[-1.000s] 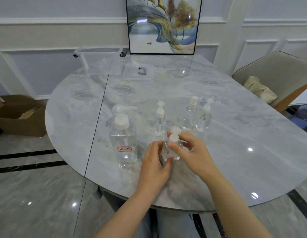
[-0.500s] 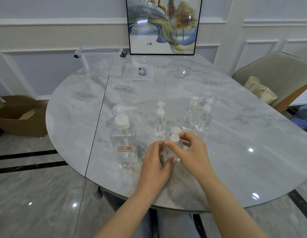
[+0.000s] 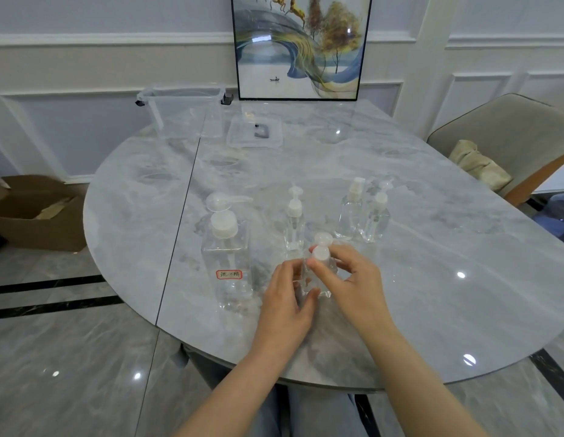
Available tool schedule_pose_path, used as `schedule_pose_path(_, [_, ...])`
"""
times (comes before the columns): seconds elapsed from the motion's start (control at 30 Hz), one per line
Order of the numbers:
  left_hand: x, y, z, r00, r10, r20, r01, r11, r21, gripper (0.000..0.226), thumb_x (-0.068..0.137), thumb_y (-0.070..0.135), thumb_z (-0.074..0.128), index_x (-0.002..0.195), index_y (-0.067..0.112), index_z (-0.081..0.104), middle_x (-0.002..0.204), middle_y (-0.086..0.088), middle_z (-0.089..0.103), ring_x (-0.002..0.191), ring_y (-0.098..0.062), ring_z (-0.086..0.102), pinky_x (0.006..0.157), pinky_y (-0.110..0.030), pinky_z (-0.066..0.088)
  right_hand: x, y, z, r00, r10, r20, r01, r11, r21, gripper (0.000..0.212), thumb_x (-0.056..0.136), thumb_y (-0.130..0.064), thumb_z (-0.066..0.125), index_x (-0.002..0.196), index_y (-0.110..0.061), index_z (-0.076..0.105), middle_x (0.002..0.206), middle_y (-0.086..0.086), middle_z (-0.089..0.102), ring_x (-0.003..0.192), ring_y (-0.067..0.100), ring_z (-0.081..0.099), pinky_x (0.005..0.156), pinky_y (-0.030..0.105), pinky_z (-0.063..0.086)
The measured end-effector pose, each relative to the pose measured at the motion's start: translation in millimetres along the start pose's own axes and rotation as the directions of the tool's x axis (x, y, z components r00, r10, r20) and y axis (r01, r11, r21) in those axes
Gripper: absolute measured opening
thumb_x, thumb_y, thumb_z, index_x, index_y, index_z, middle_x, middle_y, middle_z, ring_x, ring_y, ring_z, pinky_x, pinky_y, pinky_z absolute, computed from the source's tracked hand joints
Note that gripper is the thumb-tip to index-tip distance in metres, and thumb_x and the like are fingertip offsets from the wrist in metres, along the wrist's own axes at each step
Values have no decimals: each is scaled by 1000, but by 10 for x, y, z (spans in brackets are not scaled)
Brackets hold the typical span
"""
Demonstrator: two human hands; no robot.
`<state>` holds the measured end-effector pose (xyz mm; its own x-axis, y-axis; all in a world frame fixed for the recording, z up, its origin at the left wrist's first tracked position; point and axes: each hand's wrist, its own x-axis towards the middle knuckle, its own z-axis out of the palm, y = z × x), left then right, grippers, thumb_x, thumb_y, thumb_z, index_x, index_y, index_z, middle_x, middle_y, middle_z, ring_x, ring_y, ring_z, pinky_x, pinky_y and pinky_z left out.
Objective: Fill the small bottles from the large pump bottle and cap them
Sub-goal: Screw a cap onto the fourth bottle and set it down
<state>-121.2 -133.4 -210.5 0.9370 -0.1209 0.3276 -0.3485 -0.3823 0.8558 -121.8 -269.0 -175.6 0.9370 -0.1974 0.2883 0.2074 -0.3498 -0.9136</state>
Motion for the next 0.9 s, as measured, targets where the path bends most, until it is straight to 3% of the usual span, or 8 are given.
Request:
schedule_pose_path(0.07, [-5, 1, 10, 1000, 4, -18, -4, 1000, 1, 38, 89, 11, 71, 119, 27, 55, 110, 15, 59, 99, -6, 60, 82, -18, 48, -7, 18, -8, 1000, 23, -13, -23, 1000, -13, 27, 84, -30, 84, 110, -28, 76, 113, -14, 70, 110, 6, 65, 100, 34, 52])
schedule_pose_path(0.17, [0, 5, 17, 998, -32, -53, 31, 999, -29, 31, 88, 17, 74, 111, 29, 56, 106, 15, 59, 94, -9, 61, 79, -24, 51, -81, 14, -31, 998, 62, -35, -63, 997, -50, 57, 71, -33, 92, 120, -41, 63, 124, -19, 61, 109, 1, 62, 93, 22, 51])
schedule_pose_path(0.27, [17, -3, 18, 994, -64, -91, 64, 998, -7, 33, 82, 14, 78, 102, 27, 56, 98, 11, 55, 87, -10, 58, 72, -28, 53, -212, 24, 7, 990, 107, -95, -113, 991, -64, 72, 63, -41, 95, 122, -37, 55, 125, -20, 55, 104, 3, 60, 84, 19, 50])
schedule_pose_path(0.37, [27, 14, 12, 992, -93, -88, 92, 996, -6, 37, 79, 13, 81, 99, 28, 55, 96, 10, 54, 82, -10, 56, 68, -21, 51, -249, 28, 60, 984, 90, -151, -104, 990, -90, 61, 64, -38, 95, 112, -33, 58, 117, -15, 56, 98, 4, 58, 78, 16, 49])
schedule_pose_path(0.47, [9, 33, 6, 994, -73, -78, 72, 997, -14, 38, 78, 19, 83, 102, 28, 56, 100, 10, 55, 86, -9, 56, 71, -14, 47, -191, 26, 45, 980, 67, -188, -84, 993, -84, 51, 69, -28, 93, 111, -30, 64, 111, -12, 60, 94, 5, 61, 78, 23, 52])
schedule_pose_path(0.63, [7, 18, 10, 999, -15, -48, 14, 1000, -21, 43, 78, 20, 85, 111, 33, 61, 104, 17, 59, 99, -5, 61, 82, -13, 48, -105, 54, -1, 989, 67, -130, -84, 988, -126, 59, 75, -25, 87, 129, -34, 63, 114, -16, 58, 98, 3, 61, 79, 24, 55])
schedule_pose_path(0.73, [4, 16, 8, 999, -24, -35, 24, 1000, -7, 51, 79, 13, 82, 114, 40, 57, 105, 17, 60, 96, -4, 61, 82, -13, 49, -101, 94, 7, 983, 85, -163, -103, 990, -101, 60, 69, -33, 93, 120, -30, 61, 108, -13, 62, 96, 5, 62, 77, 25, 53])
schedule_pose_path(0.9, [7, -4, 9, 999, -29, -31, 30, 1000, 5, 48, 82, 7, 76, 120, 31, 61, 108, 16, 60, 101, -3, 60, 84, -12, 48, -17, 141, -25, 973, 100, -210, -126, 986, -113, 54, 73, -28, 91, 117, -26, 59, 98, -9, 64, 89, 5, 64, 78, 24, 53])
